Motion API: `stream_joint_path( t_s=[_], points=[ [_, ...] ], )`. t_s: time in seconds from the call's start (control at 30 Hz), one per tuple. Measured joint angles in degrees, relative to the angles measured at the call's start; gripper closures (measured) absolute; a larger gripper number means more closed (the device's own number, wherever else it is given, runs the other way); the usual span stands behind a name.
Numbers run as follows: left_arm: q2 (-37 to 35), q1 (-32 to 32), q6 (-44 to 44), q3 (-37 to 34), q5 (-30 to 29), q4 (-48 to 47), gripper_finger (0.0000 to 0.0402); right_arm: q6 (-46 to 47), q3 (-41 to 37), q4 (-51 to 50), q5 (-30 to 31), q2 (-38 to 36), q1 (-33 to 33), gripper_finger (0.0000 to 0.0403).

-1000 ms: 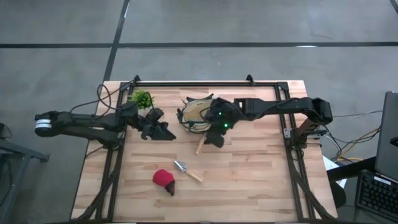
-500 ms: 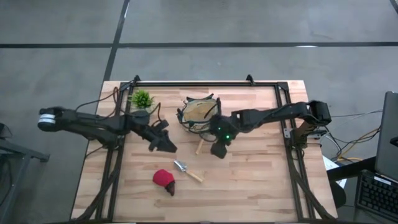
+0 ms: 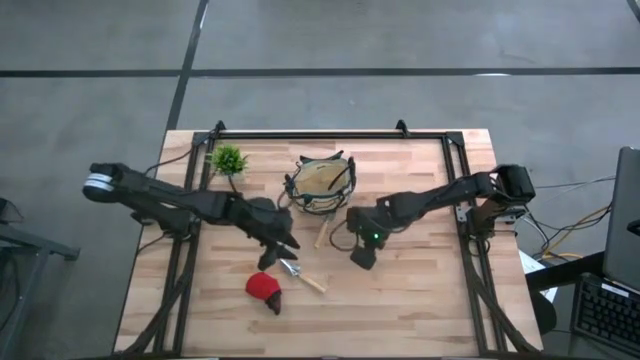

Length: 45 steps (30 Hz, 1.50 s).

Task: Pick & Place Garden tools in Gardening bag
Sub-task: Put the bottom brown trowel into the brown gardening bag

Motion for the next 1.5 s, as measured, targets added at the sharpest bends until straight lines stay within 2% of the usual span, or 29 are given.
stream_joint_path(
  t_s=[0.17, 0.3, 0.4, 0.6, 0.73, 0.83, 1.0, 1.17, 1.3, 1.5],
  points=[
    [7.77, -3.56, 3.92, 5.02, -2.16, -0.14, 0.0229, 1.81, -3.66, 5.29, 0.00, 0.00, 3.34, 0.0177],
    [13.42, -5.05, 3.42, 7.77, -2.80, -1.79, 0.0229, 3.71, -5.43, 8.05, 0.02, -0.01, 5.30, 0.0177],
    [16.28, -5.62, 2.04, 9.75, -3.90, -7.50, 0.0230, 5.57, -6.53, 11.07, 0.02, -0.04, 6.60, 0.0177],
    [17.95, -5.33, -16.98, 11.56, -4.80, -24.09, 0.0240, 5.79, -7.00, 14.85, 0.05, -0.04, 8.96, 0.0177],
    [16.97, -6.52, -30.47, 9.49, -4.26, -26.51, 0.0253, 3.64, -6.38, 15.43, 1.74, -0.06, 9.60, 0.0177],
    [15.78, -7.45, -46.57, 7.52, -6.14, -26.27, 0.0261, 2.40, -6.13, 15.86, 2.95, -0.09, 9.54, 0.0177],
    [13.95, -9.66, -61.67, 4.21, -9.34, -21.84, 0.0269, 2.07, -6.20, 15.91, 3.62, -0.09, 9.52, 0.0177],
    [12.40, -10.84, -78.80, -0.81, -12.97, -9.08, 0.0269, 1.32, -6.39, 15.87, 4.58, -0.09, 9.49, 0.0177],
    [11.25, -12.35, -84.59, -4.09, -14.31, -0.95, 0.0270, 1.47, -6.41, 16.11, 4.41, -0.09, 9.52, 0.0177],
    [9.49, -15.98, -92.04, -6.79, -16.78, -1.93, 0.0271, 1.27, -5.27, 17.72, 2.99, -0.44, 9.54, 0.0177]
  ],
)
